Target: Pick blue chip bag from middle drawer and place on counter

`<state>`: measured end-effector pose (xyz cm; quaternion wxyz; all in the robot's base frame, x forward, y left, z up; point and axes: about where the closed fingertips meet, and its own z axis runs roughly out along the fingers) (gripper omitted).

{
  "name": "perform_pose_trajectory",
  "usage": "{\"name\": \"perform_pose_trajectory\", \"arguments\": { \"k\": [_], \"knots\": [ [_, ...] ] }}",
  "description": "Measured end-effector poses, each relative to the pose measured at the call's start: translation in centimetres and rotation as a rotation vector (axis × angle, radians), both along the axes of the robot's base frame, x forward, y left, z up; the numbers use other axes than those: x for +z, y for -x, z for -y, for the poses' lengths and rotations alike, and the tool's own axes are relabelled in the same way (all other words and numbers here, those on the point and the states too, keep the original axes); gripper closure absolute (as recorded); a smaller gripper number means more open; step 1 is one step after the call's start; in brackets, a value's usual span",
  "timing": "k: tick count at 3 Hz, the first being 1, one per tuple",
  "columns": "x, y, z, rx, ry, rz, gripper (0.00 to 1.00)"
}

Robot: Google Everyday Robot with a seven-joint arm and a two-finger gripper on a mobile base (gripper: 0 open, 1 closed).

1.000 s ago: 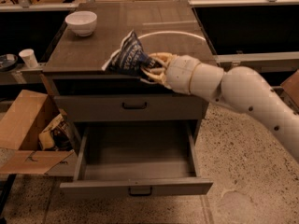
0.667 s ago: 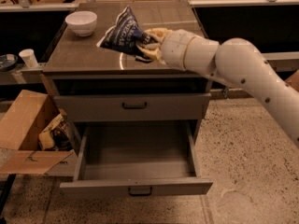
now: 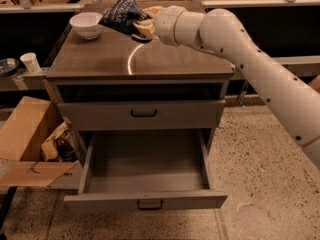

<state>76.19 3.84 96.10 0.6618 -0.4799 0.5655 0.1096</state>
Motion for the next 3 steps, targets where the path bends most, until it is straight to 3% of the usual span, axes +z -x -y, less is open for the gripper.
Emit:
{"name": "perform_pose_trajectory", "arguments": {
  "k": [1, 3],
  "knots": [
    [-2.93, -4.31, -1.46, -0.03, 0.001, -0.109, 0.74],
    [-3.25, -4.75, -1.8, -0.034, 0.0, -0.123, 0.28]
  ]
}}
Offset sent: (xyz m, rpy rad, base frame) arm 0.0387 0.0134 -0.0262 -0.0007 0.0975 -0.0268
